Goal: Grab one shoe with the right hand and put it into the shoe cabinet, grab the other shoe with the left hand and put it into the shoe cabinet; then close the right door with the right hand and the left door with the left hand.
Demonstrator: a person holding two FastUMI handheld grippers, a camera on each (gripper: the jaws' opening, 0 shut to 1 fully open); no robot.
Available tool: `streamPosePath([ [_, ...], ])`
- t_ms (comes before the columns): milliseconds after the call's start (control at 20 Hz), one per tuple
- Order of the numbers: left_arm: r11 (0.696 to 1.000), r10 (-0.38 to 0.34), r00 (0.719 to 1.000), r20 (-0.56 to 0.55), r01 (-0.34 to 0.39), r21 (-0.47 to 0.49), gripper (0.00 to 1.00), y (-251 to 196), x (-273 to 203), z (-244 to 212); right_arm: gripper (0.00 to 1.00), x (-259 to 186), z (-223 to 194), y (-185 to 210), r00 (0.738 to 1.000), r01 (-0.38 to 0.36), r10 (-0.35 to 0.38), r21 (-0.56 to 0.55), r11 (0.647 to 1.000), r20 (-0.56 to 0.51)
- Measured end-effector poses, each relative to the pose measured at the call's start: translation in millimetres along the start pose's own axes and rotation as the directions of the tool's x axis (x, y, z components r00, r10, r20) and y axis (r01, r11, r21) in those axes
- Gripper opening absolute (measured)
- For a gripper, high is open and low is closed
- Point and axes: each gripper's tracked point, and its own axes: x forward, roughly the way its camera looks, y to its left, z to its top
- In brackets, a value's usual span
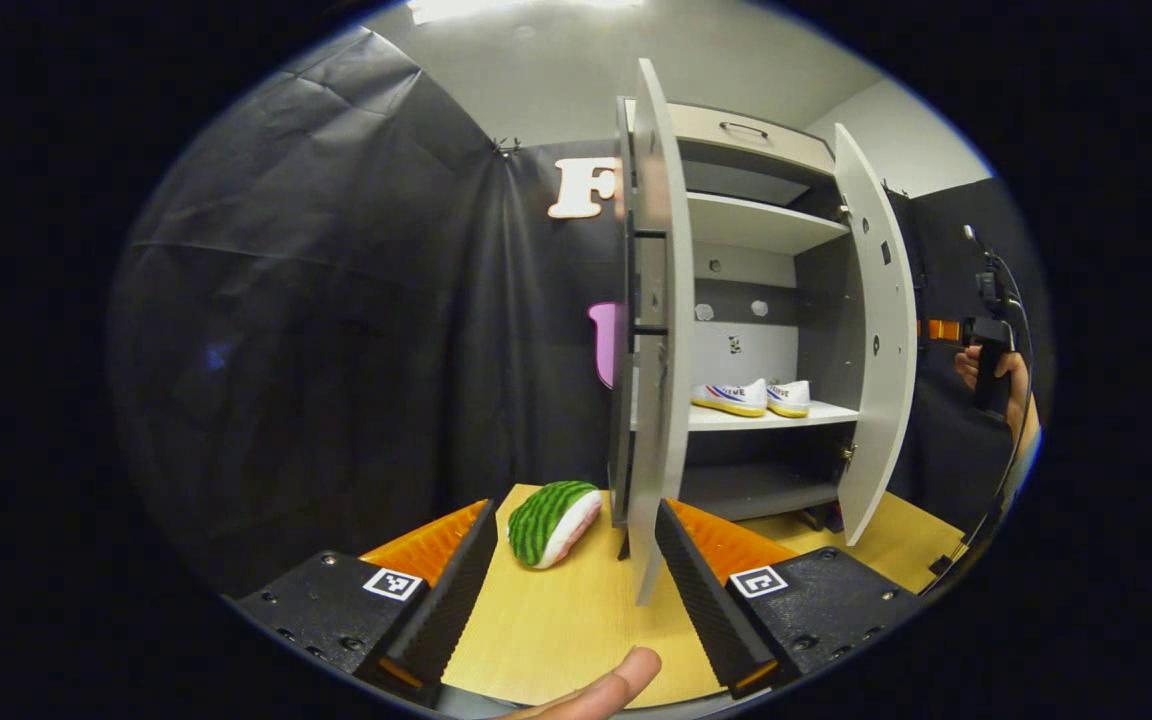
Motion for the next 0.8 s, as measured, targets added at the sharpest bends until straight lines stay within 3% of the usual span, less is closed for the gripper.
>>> streamPosePath([
  [50,1.0,0.007,1.0,-0.001,-0.007,-0.004,0.96,4.8,1.6,0.7,0.85,-0.8,-11.0,15.2,0.999,-0.037,0.036,-0.029,0.999,-0.036],
  [150,1.0,0.024,1.0,0.01,-0.024,-0.017,0.96,13.2,5.7,2.9,0.98,-1.8,-14.4,29.3,0.999,-0.045,0.044,-0.083,0.996,-0.025],
  [250,0.999,0.043,0.999,0.011,-0.043,-0.027,0.96,26.5,9.8,5.7,0.97,-7.4,-12.0,28.0,1.0,-0.027,0.029,-0.128,0.991,0.013],
  [400,0.997,0.044,0.998,0.042,-0.041,-0.07,0.95,40.0,18.9,16.6,0.99,-21.0,-23.8,45.4,0.998,-0.069,0.07,-0.135,0.988,0.006],
  [600,0.994,0.0,0.995,0.097,0.01,-0.104,0.95,48.9,45.1,38.3,0.99,-53.1,-20.5,57.5,0.993,-0.113,0.117,-0.103,0.988,0.029],
  [800,0.99,-0.036,0.996,0.086,0.048,-0.132,0.92,54.8,74.3,52.4,0.98,-95.7,-41.9,69.2,0.991,-0.132,0.133,-0.068,0.989,0.01],
])
